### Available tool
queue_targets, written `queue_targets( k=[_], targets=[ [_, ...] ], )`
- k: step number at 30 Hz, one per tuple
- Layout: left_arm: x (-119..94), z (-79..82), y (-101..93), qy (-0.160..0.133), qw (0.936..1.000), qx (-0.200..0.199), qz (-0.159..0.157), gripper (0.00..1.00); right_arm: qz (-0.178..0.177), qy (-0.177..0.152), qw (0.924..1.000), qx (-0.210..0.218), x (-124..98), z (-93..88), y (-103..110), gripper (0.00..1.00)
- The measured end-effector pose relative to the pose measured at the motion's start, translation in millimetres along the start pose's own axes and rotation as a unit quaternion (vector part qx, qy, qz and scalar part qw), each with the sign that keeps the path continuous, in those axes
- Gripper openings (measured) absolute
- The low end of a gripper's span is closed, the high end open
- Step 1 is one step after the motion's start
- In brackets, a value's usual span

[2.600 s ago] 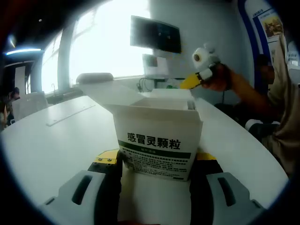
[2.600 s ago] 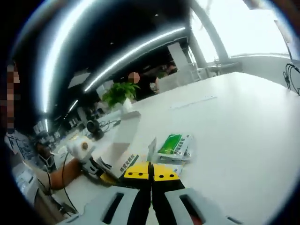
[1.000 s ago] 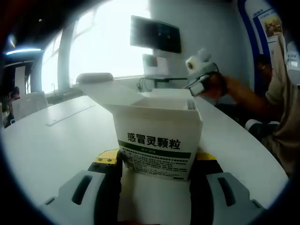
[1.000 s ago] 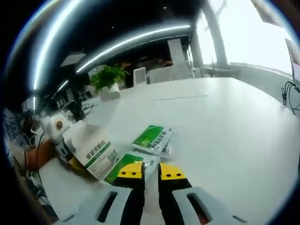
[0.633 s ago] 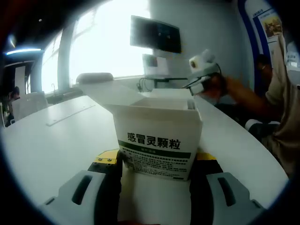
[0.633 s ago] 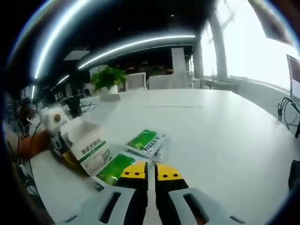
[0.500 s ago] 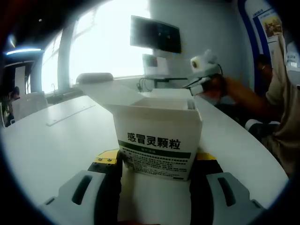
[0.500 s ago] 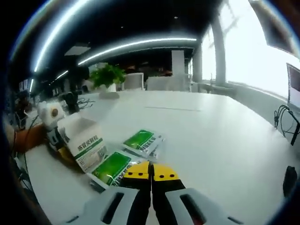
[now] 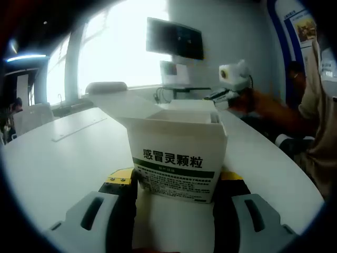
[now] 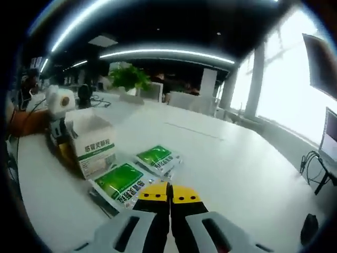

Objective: Take out ganmaoling bag from box put it on table

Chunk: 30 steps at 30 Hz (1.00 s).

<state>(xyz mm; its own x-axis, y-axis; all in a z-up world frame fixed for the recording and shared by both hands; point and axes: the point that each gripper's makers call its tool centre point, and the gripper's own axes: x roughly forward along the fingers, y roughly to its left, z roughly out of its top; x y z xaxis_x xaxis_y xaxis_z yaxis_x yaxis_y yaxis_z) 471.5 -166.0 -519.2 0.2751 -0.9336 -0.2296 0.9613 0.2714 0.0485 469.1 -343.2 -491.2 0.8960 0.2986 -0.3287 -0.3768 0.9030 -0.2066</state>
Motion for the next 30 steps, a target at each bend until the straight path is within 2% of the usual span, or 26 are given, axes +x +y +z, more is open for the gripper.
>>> queue_targets(
  k=[5,11,17,25,30],
  targets=[
    [0,0.0,0.0,0.000,1.0000,0.000,0.000,0.49,0.001,-0.001,0.9998,0.020,3,-9.5,-5,0.00],
    [0,0.0,-0.1,0.000,1.0000,0.000,0.000,0.49,0.001,-0.026,0.9995,0.016,6,-17.0,-7,0.00],
    [-1,0.0,-0.2,0.000,1.0000,0.000,-0.001,0.49,0.003,-0.038,0.9990,0.025,8,-25.2,-7,0.00],
    [-1,-0.4,-0.3,0.000,1.0000,0.000,-0.001,0.49,0.006,-0.046,0.9978,0.048,7,-25.4,-9,0.00],
    [-1,-0.3,0.1,0.000,1.0000,0.000,0.000,0.49,0.002,-0.050,0.9979,0.040,5,-24.5,-8,0.00]
  ],
)
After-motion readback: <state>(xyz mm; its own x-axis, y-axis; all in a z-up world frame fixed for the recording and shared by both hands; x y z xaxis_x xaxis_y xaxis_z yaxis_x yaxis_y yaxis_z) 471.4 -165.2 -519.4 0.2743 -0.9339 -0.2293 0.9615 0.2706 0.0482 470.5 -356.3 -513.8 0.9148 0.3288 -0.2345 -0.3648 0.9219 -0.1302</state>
